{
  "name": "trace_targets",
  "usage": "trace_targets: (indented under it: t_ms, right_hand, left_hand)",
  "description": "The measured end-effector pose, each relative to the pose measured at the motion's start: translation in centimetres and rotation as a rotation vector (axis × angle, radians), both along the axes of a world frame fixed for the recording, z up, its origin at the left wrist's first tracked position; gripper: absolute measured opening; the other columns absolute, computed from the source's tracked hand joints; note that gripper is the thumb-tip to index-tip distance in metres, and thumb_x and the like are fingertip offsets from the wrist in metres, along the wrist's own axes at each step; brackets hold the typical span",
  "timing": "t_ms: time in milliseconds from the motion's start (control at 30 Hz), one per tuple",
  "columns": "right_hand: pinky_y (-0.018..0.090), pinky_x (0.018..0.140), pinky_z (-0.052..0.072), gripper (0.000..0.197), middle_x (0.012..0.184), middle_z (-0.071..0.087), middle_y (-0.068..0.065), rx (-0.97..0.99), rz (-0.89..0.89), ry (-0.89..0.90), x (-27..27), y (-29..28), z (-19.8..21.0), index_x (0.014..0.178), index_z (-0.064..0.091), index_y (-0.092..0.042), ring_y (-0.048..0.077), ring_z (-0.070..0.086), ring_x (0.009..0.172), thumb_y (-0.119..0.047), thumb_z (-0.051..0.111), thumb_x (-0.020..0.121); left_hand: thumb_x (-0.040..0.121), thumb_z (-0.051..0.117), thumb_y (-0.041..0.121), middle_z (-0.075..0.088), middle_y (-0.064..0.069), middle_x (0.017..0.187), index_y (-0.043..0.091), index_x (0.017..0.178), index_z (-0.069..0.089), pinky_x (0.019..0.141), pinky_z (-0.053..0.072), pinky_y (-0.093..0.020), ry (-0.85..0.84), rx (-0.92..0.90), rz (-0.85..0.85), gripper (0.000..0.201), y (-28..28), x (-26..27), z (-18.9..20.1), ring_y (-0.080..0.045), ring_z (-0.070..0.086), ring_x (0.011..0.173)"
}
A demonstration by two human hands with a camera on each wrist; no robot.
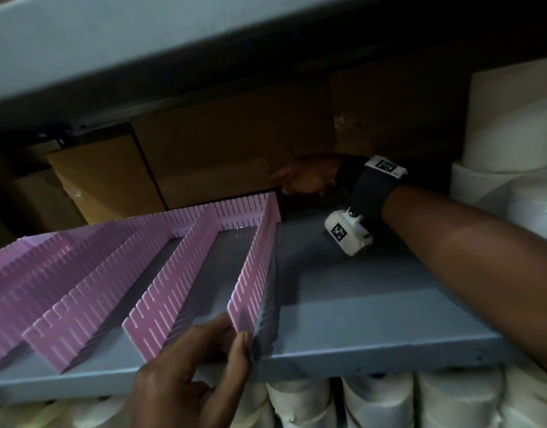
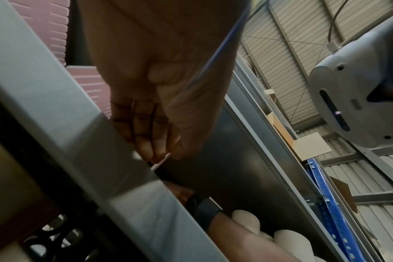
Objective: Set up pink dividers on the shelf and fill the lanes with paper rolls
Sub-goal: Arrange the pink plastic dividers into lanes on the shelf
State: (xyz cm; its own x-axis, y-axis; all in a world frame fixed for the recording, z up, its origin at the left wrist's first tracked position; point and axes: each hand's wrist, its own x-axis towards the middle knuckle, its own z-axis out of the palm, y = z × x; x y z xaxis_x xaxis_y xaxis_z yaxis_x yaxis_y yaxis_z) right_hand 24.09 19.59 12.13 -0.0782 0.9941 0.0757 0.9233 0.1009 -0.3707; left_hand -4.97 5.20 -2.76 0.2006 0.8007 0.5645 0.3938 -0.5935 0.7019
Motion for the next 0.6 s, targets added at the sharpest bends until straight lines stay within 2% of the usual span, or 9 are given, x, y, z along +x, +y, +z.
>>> trace_targets:
  t_ms: [33, 100, 167, 233, 267, 300, 367, 433, 600]
  right_hand:
    - [0.031, 0.084, 0.046, 0.043, 0.14, 0.052, 0.009, 0.019, 0.019, 0.028, -0.2, -0.2, 0.2, 0.146, 0.043, -0.019, 0.023, 0.059, 0.109, -0.023, 0.044, 0.102]
    - [0.03, 0.071, 0.047, 0.041, 0.139, 0.052, 0.008, 0.015, 0.075, -0.001, -1.0, -0.3, 0.5, 0.145, 0.044, -0.019, 0.012, 0.056, 0.083, -0.027, 0.04, 0.104]
    - [0.022, 0.057, 0.042, 0.037, 0.122, 0.062, 0.007, 0.005, 0.118, -0.104, -1.6, -0.2, 0.3, 0.138, 0.052, -0.016, 0.005, 0.045, 0.064, -0.027, 0.04, 0.104]
    - [0.016, 0.051, 0.041, 0.035, 0.092, 0.062, -0.002, -0.011, 0.137, -0.208, -2.0, -0.2, 0.2, 0.132, 0.058, -0.013, 0.004, 0.043, 0.06, -0.026, 0.039, 0.105]
    - [0.015, 0.051, 0.041, 0.035, 0.088, 0.06, -0.004, -0.017, 0.142, -0.253, -2.2, -0.3, 0.3, 0.13, 0.059, -0.011, 0.004, 0.045, 0.061, -0.025, 0.039, 0.105]
    - [0.015, 0.055, 0.042, 0.036, 0.095, 0.062, 0.0, -0.023, 0.143, -0.289, -2.3, -0.4, 0.5, 0.13, 0.059, -0.009, 0.005, 0.048, 0.065, -0.025, 0.038, 0.106]
    - [0.019, 0.076, 0.047, 0.037, 0.124, 0.061, 0.011, -0.022, 0.148, -0.314, -2.5, -0.5, 1.0, 0.133, 0.056, -0.007, 0.015, 0.058, 0.09, -0.023, 0.036, 0.106]
    - [0.035, 0.103, 0.042, 0.037, 0.137, 0.055, 0.013, -0.017, 0.157, -0.331, -2.5, -0.6, 1.1, 0.135, 0.054, -0.007, 0.023, 0.055, 0.119, -0.021, 0.036, 0.106]
    - [0.042, 0.108, 0.041, 0.035, 0.136, 0.058, 0.003, -0.096, 0.164, -0.267, -2.3, -0.9, 0.8, 0.136, 0.055, -0.017, 0.02, 0.055, 0.122, -0.023, 0.047, 0.102]
  left_hand:
    - [0.094, 0.077, 0.01, 0.073, 0.025, 0.067, 0.042, 0.073, 0.082, 0.081, 0.061, -0.023, -0.024, 0.042, 0.016, 0.039, -0.5, 0.3, 0.0, 0.008, 0.07, 0.064]
    - [0.088, 0.076, 0.032, 0.075, 0.018, 0.075, 0.038, 0.088, 0.081, 0.073, 0.058, -0.015, -0.04, 0.215, -0.027, 0.008, -1.9, 1.4, 1.1, 0.004, 0.072, 0.068]
    - [0.084, 0.071, 0.042, 0.076, 0.015, 0.083, 0.031, 0.097, 0.081, 0.071, 0.057, -0.016, -0.05, 0.244, -0.052, 0.019, -2.9, 1.7, 1.6, -0.001, 0.074, 0.075]
    - [0.085, 0.071, 0.041, 0.076, 0.019, 0.085, 0.025, 0.098, 0.082, 0.077, 0.054, -0.012, -0.036, 0.28, -0.051, 0.024, -3.2, 2.1, 1.8, 0.002, 0.073, 0.08]
    - [0.086, 0.071, 0.04, 0.075, 0.021, 0.086, 0.023, 0.098, 0.082, 0.079, 0.052, -0.01, -0.011, 0.307, -0.059, 0.023, -3.5, 2.1, 1.7, 0.004, 0.072, 0.082]
    - [0.086, 0.071, 0.04, 0.074, 0.022, 0.088, 0.023, 0.098, 0.082, 0.079, 0.052, -0.011, -0.003, 0.321, -0.041, 0.023, -3.4, 2.2, 1.5, 0.004, 0.071, 0.083]
    - [0.086, 0.071, 0.042, 0.075, 0.021, 0.091, 0.026, 0.1, 0.082, 0.076, 0.058, -0.023, -0.02, 0.298, -0.018, 0.023, -3.6, 2.3, 1.3, 0.002, 0.072, 0.085]
    - [0.087, 0.07, 0.043, 0.076, 0.019, 0.091, 0.028, 0.1, 0.081, 0.071, 0.06, -0.03, -0.038, 0.266, -0.019, 0.023, -3.9, 2.0, 1.0, -0.002, 0.073, 0.087]
    - [0.091, 0.068, 0.033, 0.075, 0.011, 0.096, 0.017, 0.091, 0.081, 0.084, 0.058, -0.039, 0.044, 0.313, -0.048, 0.021, -4.1, 1.4, 0.3, -0.01, 0.072, 0.097]
